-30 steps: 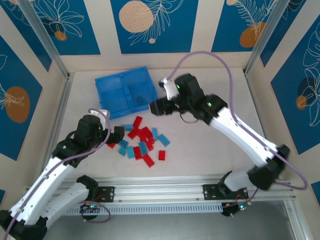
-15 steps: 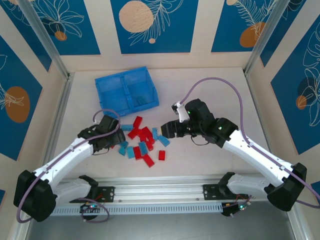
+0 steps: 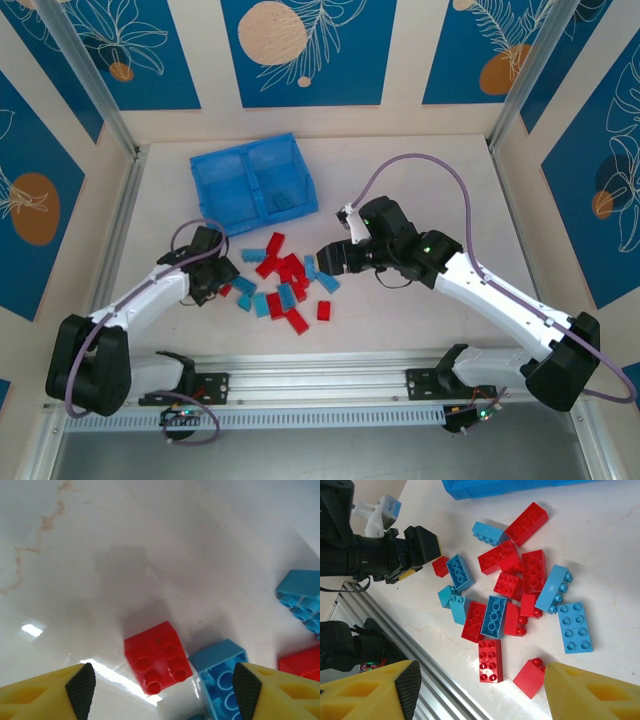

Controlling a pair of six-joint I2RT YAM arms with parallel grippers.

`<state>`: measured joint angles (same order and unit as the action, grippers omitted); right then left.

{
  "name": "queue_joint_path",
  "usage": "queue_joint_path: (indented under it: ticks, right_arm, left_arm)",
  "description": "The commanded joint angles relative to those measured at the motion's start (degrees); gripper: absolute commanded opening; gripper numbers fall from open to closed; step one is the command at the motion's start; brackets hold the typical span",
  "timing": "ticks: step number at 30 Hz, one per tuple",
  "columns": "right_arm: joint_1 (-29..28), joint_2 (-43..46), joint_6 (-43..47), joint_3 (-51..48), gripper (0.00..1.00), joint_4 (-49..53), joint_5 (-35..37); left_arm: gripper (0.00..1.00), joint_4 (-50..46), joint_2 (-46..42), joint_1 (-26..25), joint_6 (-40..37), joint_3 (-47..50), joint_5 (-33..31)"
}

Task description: Sort the legos into containers by color

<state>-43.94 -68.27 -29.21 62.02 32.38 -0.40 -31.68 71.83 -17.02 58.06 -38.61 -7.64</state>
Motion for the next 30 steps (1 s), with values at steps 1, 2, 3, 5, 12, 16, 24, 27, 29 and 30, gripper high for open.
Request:
queue_joint_path:
  ticks: [1,2,3,5,12,16,24,27,29,30]
  right_arm:
    - [-0.7,-0.7,-1.1,2.0,0.69,0.4,0.2]
    - [-0.8,-0.9,-1.2,2.1,0.69,0.6,0.2]
    - [-0.8,-1.0,-1.2,2.3,0.68,0.7,0.2]
    - [-1.0,-1.1,-1.2,2.6,0.68,1.1,0.2]
    - [-1.5,-1.2,-1.4,3.0,0.69,1.2,0.7]
    - [-2.0,-1.3,-1.2,3.5,0.69,1.9,1.2]
    - [-2.8,-1.3,-0.8,3.6,0.69,1.2,0.7]
    - [-3.1,-1.4,-0.6,3.4,0.7,-0.1,-1.8]
    - [-3.6,-1.3,-0.7,3.2,0.7,-1.6,-3.0]
    - [-3.8,-1.3,-0.7,3.2,0.7,-2.2,-3.0]
  left_arm:
    - [0.76,3.8,2.2,1.3,-0.5,1.1,3.7]
    - [0.73,3.5,2.8,1.3,-0.5,1.1,3.6]
    - [0.71,2.9,3.4,1.4,-0.5,1.0,3.3]
    - [0.64,0.9,4.6,1.6,-0.4,0.9,2.1]
    - [0.5,0.7,5.7,1.7,0.2,3.0,1.8]
    - [0.47,-0.1,5.2,1.8,0.1,3.9,1.1]
    - [0.24,-0.5,-0.1,1.8,-5.7,2.4,3.3]
    - [0.23,-3.4,-5.8,0.6,-9.8,-2.9,2.2]
    - [0.23,-5.5,-8.0,-0.3,-12.7,-8.3,0.2]
    - [0.23,-6.3,-8.0,-0.5,-14.0,-10.9,-0.6]
